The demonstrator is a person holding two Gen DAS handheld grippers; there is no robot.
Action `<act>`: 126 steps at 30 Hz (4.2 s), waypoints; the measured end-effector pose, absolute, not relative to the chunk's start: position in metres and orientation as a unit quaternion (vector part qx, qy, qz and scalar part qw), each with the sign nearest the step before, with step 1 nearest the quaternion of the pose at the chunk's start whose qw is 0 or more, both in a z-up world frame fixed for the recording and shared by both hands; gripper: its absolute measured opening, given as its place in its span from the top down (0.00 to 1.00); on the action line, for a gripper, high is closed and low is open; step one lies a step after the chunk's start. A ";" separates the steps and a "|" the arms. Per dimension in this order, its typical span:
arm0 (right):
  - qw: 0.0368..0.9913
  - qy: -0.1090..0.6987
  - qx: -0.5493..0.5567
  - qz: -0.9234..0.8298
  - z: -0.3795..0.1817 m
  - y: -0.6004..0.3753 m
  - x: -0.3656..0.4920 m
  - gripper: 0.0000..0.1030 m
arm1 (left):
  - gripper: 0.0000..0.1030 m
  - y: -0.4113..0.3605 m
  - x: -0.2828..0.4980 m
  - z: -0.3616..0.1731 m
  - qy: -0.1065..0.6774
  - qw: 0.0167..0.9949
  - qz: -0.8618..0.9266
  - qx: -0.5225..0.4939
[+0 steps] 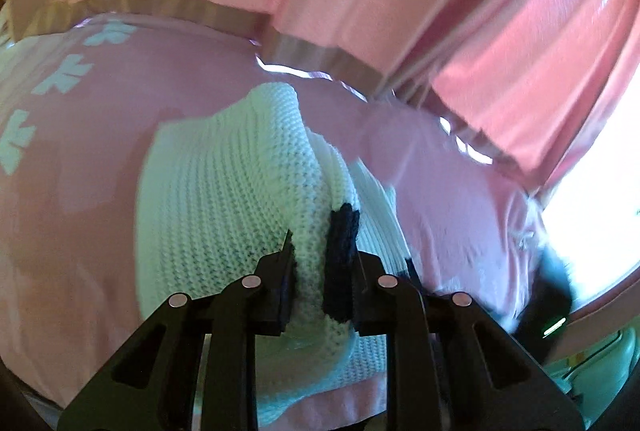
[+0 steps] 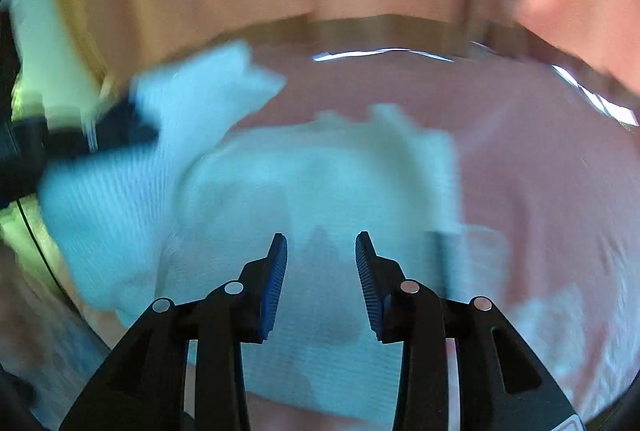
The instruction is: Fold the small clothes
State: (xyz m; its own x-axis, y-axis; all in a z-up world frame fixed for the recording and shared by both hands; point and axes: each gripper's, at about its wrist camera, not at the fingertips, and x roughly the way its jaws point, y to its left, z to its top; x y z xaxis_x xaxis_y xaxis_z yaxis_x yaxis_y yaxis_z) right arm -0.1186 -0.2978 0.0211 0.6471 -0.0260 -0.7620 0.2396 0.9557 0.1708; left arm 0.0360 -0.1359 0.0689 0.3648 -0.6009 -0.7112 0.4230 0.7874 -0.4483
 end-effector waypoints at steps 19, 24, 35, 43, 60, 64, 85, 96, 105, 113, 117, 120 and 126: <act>0.865 0.443 0.231 0.048 0.035 -0.333 -0.097 0.31 | 0.18 -0.145 -0.076 0.041 0.389 0.872 -0.292 0.049; 0.825 0.490 0.274 0.070 0.001 -0.330 -0.056 0.31 | 0.44 -0.171 -0.076 0.022 0.396 0.862 -0.309 0.070; 0.873 0.404 0.251 0.112 0.050 -0.320 -0.072 0.82 | 0.85 -0.173 -0.074 0.053 0.400 0.857 -0.326 0.021; 0.837 0.487 0.247 -0.048 0.001 -0.401 -0.101 0.70 | 0.65 -0.192 -0.064 0.024 0.484 0.793 -0.364 -0.073; 0.880 0.399 0.256 0.029 0.010 -0.310 -0.193 0.45 | 0.44 -0.117 -0.053 -0.001 0.494 0.834 -0.243 -0.030; 0.880 0.416 0.230 -0.003 0.004 -0.310 -0.188 0.93 | 0.45 -0.118 -0.056 -0.005 0.499 0.833 -0.239 -0.011; 0.898 0.404 0.166 -0.044 0.047 -0.333 -0.153 0.37 | 0.21 -0.138 -0.026 0.046 0.454 0.851 -0.263 -0.012; 0.885 0.421 0.189 -0.058 0.019 -0.346 -0.133 0.82 | 0.20 -0.168 -0.002 0.023 0.461 0.849 -0.257 0.028; 0.879 0.408 0.242 -0.051 0.013 -0.356 -0.143 0.32 | 0.15 -0.154 0.016 0.002 0.504 0.823 -0.260 -0.035; 0.837 0.442 0.321 -0.036 -0.027 -0.364 -0.123 0.21 | 0.04 -0.139 0.031 -0.036 0.541 0.780 -0.286 -0.133; 0.834 0.429 0.347 -0.022 -0.034 -0.369 -0.125 0.18 | 0.04 -0.143 0.030 -0.036 0.527 0.787 -0.297 -0.124; 0.841 0.428 0.331 -0.022 -0.032 -0.366 -0.120 0.35 | 0.07 -0.148 0.032 -0.035 0.526 0.783 -0.309 -0.117; 0.860 0.391 0.327 -0.022 -0.003 -0.355 -0.128 0.64 | 0.45 -0.155 0.031 -0.014 0.525 0.783 -0.316 -0.111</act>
